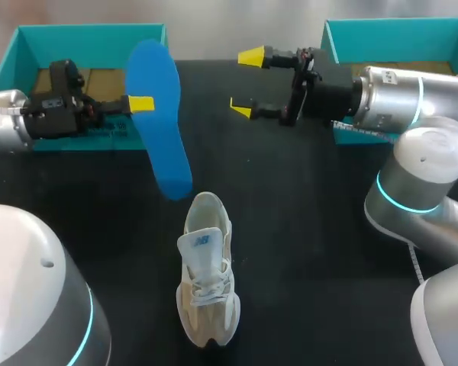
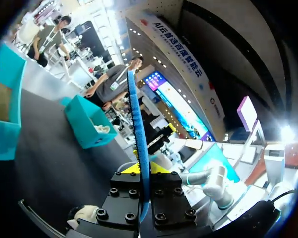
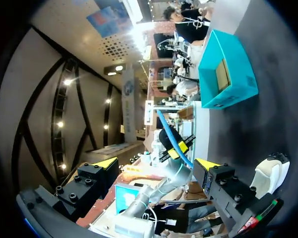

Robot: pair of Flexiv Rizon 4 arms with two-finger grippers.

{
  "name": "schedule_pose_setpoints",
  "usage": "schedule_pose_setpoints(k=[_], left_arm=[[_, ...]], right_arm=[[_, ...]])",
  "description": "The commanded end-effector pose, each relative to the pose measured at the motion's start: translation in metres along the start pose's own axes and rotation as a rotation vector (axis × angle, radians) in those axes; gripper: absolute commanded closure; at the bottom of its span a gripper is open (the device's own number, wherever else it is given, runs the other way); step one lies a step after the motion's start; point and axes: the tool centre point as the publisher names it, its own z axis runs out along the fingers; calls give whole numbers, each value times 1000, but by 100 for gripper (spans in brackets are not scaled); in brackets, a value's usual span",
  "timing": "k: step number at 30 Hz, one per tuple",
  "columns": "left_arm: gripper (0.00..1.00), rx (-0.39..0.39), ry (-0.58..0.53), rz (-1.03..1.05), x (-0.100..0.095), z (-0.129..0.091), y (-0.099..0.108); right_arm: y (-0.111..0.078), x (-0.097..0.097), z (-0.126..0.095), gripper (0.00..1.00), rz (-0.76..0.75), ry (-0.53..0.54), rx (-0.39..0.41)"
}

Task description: Take the shoe out of the shoebox, open the shoe tongue, remove and reinsert the insole, then place the shoe into the shoebox

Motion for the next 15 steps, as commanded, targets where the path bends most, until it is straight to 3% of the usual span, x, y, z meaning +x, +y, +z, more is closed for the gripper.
schedule_pose_setpoints(k=[1, 6, 11, 15], left_arm=[[100, 26, -62, 437, 13, -2, -4], [100, 42, -66, 704, 17, -6, -15], [100, 90, 40, 1093, 18, -16, -23], [100, 57, 56, 1172, 17, -21, -27]], right_arm=[[-1, 4, 2, 0, 22, -48, -10], [-2, 7, 1, 0, 30, -68, -14], [-2, 7, -1, 0, 49, -70, -17], [-2, 7, -1, 0, 56, -69, -21]])
